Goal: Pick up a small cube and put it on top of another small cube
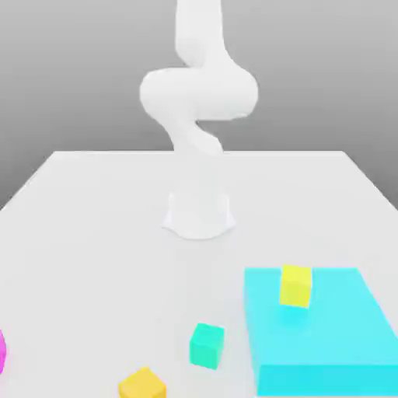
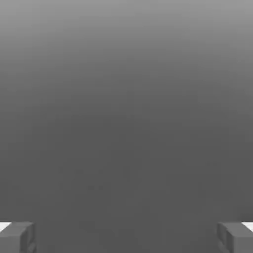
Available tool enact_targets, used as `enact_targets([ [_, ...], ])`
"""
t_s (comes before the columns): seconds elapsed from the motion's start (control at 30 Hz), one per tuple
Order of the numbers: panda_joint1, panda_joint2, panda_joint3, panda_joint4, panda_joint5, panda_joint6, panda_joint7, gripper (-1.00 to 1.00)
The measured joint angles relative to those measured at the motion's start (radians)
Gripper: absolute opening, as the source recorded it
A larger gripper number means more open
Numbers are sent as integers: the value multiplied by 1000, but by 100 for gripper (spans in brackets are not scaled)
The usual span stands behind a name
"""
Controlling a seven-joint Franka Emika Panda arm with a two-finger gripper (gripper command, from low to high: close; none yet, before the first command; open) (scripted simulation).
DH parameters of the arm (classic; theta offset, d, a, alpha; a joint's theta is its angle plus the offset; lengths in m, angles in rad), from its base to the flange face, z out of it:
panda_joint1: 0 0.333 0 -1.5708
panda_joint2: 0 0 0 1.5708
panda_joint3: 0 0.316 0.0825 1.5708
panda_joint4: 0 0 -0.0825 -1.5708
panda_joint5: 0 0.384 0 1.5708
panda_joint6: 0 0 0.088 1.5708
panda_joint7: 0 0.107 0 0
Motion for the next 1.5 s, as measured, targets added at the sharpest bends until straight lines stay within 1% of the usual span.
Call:
enact_targets([
  [0.3, -115, 333, 66, -13, -75, 105, 240, 0],
  [0.6, -178, 659, 73, -26, -132, 209, 463, 0],
  [0.77, -194, 836, 63, -35, -120, 271, 557, 0],
  [0.93, -205, 1009, 59, -43, -62, 336, 615, 0],
  [1.07, -196, 1153, 44, -20, -68, 439, 637, 0],
  [1.1, -192, 1186, 39, -13, -73, 463, 641, -100],
  [1.33, -192, 1192, 39, -12, -75, 470, 643, -100],
  [1.5, -202, 1035, 62, -55, -48, 356, 633, -100],
])
